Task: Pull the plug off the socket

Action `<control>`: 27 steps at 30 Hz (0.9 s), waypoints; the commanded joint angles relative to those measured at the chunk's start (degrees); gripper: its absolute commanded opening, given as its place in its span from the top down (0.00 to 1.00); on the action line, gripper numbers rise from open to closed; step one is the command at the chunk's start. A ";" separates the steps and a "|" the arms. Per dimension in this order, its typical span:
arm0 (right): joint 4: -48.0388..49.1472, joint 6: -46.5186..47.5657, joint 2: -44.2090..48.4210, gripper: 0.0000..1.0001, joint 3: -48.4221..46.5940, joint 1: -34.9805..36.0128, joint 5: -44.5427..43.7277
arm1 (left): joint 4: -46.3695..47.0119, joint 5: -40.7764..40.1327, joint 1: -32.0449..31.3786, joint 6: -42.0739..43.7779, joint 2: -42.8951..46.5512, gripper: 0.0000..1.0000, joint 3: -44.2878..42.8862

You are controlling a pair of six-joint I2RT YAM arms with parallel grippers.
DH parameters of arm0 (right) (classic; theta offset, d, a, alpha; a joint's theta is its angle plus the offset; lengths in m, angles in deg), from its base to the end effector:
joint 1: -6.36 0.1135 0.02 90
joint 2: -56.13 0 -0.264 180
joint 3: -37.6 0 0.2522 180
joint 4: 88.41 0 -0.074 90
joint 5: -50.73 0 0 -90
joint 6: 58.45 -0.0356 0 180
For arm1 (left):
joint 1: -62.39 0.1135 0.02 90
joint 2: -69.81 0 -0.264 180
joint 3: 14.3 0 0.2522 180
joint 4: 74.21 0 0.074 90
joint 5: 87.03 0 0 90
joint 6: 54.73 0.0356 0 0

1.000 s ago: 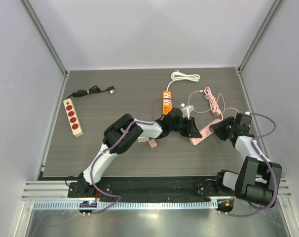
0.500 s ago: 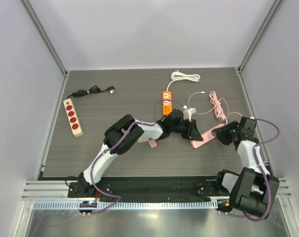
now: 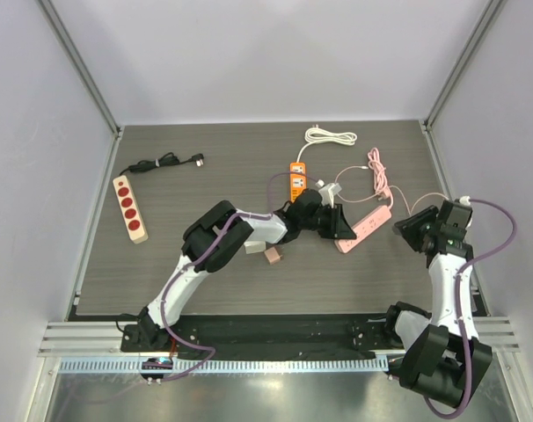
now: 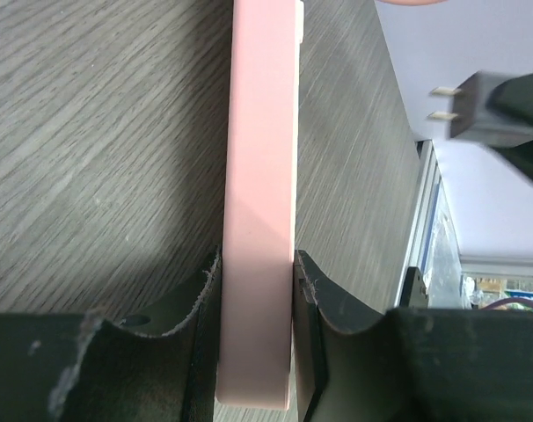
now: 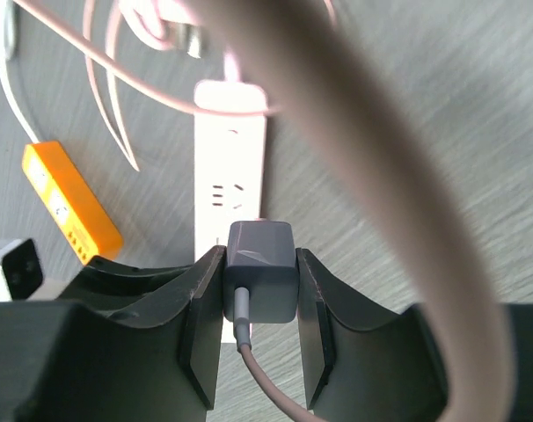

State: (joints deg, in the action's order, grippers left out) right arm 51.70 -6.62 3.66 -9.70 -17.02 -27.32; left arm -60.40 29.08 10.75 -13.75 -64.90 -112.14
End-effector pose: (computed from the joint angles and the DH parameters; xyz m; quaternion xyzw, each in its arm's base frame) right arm 0.1748 -0.0675 0.2231 0.4361 0.8100 0.1443 0.3646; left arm 0.3011 -0.4057 0.1083 0.1431 0.8096 -0.5338 0.1979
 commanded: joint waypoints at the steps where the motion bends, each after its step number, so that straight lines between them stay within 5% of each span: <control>1: -1.29 4.07 -0.52 0.99 -6.18 0.00 -0.96 | -16.05 -9.06 -0.04 4.62 -3.54 1.00 1.20; 8: -3.58 5.83 -0.44 0.99 -17.94 3.06 -0.69 | -11.61 -6.00 -2.59 8.31 -0.21 0.95 1.45; 12: -3.75 4.25 -1.14 0.99 -24.02 9.47 -1.31 | -0.19 -4.23 -2.59 8.85 4.09 0.56 7.51; 18: -4.98 1.97 -3.69 0.99 -27.20 23.00 -5.26 | 2.67 -2.29 -2.59 17.70 13.76 0.31 14.71; 27: -5.07 1.08 -2.73 0.99 -21.40 31.63 -3.34 | 3.81 -1.58 -3.47 31.68 40.65 0.26 31.22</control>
State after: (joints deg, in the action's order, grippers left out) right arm 45.99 -4.68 0.16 -32.34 13.16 -32.04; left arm -59.40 26.94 7.65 9.68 -32.10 -84.62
